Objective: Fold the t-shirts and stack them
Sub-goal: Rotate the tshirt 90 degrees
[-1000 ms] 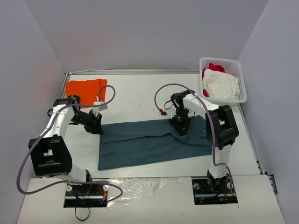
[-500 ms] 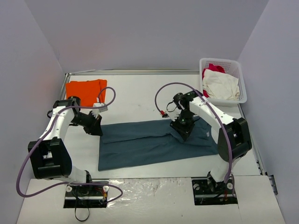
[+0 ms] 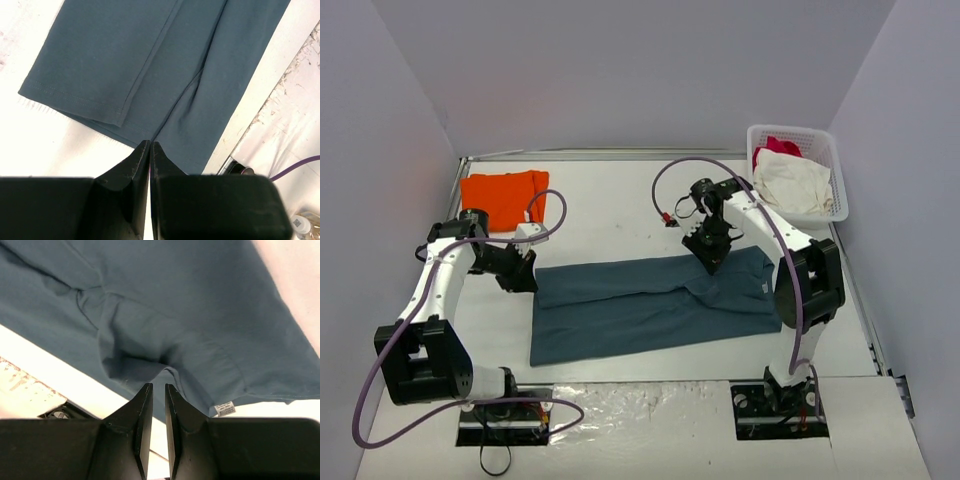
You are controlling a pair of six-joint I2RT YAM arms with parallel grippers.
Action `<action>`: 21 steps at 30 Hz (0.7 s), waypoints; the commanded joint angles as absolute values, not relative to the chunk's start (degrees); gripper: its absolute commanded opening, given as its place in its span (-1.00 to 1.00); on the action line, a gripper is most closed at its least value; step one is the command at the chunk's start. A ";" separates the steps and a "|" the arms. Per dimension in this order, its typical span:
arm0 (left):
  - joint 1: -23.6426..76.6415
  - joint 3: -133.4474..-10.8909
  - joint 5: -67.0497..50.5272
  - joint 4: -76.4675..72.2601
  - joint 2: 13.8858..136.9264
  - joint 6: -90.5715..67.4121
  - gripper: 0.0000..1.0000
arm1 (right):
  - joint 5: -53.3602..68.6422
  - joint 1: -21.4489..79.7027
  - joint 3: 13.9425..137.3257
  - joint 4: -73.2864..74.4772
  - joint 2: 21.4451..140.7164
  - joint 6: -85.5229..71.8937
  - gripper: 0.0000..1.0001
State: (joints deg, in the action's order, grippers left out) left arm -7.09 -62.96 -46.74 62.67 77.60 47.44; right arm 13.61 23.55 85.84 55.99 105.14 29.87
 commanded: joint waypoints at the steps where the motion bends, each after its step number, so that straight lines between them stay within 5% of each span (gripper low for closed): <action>1: -6.77 -62.84 -46.94 62.49 75.68 47.64 -0.92 | 12.22 22.68 88.07 58.45 106.96 30.58 -0.75; 14: -6.77 -62.58 -46.23 61.87 75.15 46.93 -0.92 | 13.89 23.73 75.07 59.05 105.67 31.64 -0.97; 21: -6.68 -61.44 -44.83 61.18 74.71 47.55 -0.92 | 14.60 26.19 67.51 66.71 98.35 34.45 -0.88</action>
